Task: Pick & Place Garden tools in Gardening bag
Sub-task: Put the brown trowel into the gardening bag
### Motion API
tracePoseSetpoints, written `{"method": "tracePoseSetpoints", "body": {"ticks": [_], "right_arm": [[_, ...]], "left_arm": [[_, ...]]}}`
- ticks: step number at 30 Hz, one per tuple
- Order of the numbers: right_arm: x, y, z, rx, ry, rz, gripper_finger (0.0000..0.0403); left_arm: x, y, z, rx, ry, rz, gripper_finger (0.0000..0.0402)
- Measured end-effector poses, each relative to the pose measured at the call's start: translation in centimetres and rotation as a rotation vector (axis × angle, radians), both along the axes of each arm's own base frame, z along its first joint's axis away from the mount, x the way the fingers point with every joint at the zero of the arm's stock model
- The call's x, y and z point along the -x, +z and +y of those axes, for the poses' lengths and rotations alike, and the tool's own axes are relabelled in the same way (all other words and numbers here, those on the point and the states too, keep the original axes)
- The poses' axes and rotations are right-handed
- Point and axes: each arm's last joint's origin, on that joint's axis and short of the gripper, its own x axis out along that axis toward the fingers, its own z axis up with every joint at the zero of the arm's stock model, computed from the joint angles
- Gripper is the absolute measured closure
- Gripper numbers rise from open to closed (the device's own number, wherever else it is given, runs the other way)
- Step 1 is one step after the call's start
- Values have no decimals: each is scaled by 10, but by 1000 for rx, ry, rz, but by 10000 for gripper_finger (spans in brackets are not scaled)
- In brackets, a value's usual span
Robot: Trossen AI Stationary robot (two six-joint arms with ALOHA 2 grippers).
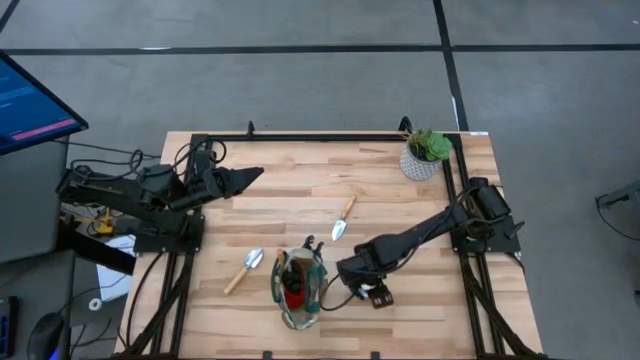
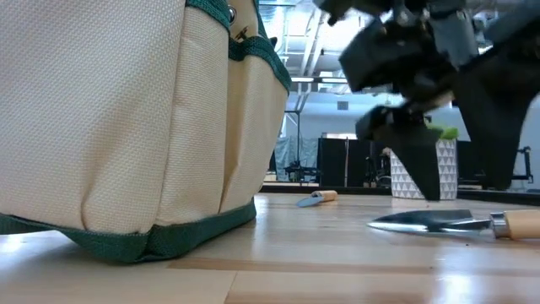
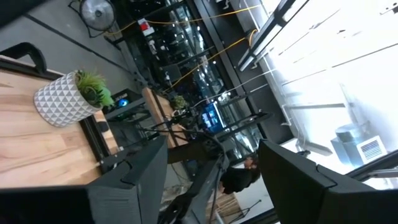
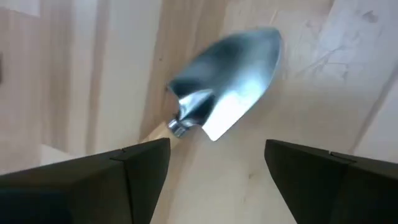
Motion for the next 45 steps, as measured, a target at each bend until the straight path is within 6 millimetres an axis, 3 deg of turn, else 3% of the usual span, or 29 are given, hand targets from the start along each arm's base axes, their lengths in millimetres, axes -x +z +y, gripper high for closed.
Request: {"method": "tracePoseSetpoints", "body": {"ticks": [6,10,20,31,41,45], "right_arm": [[-8,22,-2,7,-194,52,148],[-4,21,6,14,-330,88,148],[-4,19,23,14,-413,27,148],[9,5,45,55,-420,99,148],[9,-29,58,66,-425,209,148],[10,-34,58,78,-422,228,175]], "left_arm": [[0,2,0,4,-3,-22,183],[1,2,0,5,-3,-27,183],[0,4,-1,-6,-35,-37,183],[1,6,-3,-19,-108,-65,183],[0,6,-4,-30,-151,-70,183],[0,7,-4,-31,-154,-71,183]]}}
